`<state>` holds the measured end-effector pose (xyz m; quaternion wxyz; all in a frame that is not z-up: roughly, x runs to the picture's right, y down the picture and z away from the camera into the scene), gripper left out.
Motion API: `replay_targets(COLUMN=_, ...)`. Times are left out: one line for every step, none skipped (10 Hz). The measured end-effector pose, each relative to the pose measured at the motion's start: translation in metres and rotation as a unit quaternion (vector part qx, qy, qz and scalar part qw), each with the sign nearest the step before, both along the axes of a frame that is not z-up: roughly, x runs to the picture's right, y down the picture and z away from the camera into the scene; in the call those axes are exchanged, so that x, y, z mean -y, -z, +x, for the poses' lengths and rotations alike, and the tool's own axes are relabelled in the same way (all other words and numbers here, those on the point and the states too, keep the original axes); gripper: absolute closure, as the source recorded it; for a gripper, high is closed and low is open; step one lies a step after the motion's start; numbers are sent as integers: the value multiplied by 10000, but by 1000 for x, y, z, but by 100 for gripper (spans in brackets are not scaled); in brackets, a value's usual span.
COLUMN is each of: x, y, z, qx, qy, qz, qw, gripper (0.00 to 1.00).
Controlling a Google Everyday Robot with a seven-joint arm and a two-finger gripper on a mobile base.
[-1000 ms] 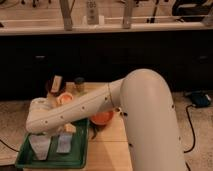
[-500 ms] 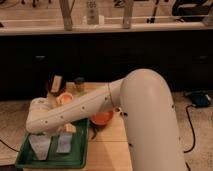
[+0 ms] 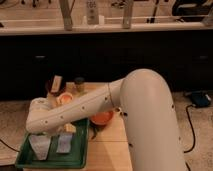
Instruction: Place sponge in tray
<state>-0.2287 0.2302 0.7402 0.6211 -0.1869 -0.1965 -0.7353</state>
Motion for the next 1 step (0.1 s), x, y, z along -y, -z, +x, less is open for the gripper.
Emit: replay_targets(x=0, y=0, z=0, qx=0, qy=0, qz=0, qw=10000, gripper=20)
